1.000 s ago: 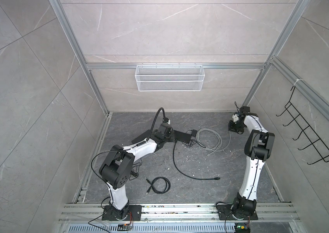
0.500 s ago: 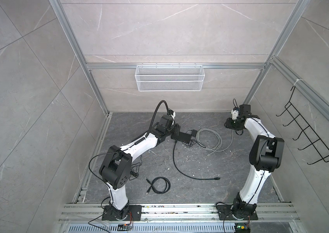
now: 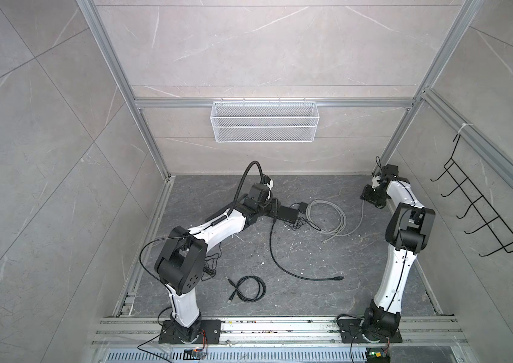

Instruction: Insert the plug into the switch port

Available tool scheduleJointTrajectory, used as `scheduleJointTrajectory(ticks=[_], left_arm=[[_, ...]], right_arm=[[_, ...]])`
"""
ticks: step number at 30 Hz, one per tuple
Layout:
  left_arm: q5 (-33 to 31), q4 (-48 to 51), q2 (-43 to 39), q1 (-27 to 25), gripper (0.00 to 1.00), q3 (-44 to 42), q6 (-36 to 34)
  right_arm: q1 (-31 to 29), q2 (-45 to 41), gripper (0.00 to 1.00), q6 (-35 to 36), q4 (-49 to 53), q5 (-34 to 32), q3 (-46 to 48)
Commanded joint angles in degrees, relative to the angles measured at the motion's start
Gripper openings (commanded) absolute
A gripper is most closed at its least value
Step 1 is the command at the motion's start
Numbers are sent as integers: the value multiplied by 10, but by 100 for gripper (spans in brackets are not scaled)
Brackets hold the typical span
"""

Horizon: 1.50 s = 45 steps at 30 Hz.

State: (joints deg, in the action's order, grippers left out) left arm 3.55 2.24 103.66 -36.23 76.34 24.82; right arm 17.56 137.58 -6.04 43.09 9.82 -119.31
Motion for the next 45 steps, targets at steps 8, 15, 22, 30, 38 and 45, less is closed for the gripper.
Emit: scheduleJointTrajectory(ticks=[8,15,22,30,38,45], left_arm=[[11,-35,5,2,35,-7,-13],[3,-50,-16,2,35,-20,-19],[-2,-29,-26,2,35,-9,-32],[45,-5,-7,1,35,38,-18],[129,-20,31,2,35,103,52],[211,-59,74,1,36,156,122]], right_arm=[[-16,92,28,30,146,-33,-139],[-20,70,6,61,137,-24,-116],[-31,-15,0,69,75,-6,-32],[-64,-157,0,90,-66,15,164],[-108,-328,0,136,-305,71,428],[-135,-411,0,147,-413,141,531]])
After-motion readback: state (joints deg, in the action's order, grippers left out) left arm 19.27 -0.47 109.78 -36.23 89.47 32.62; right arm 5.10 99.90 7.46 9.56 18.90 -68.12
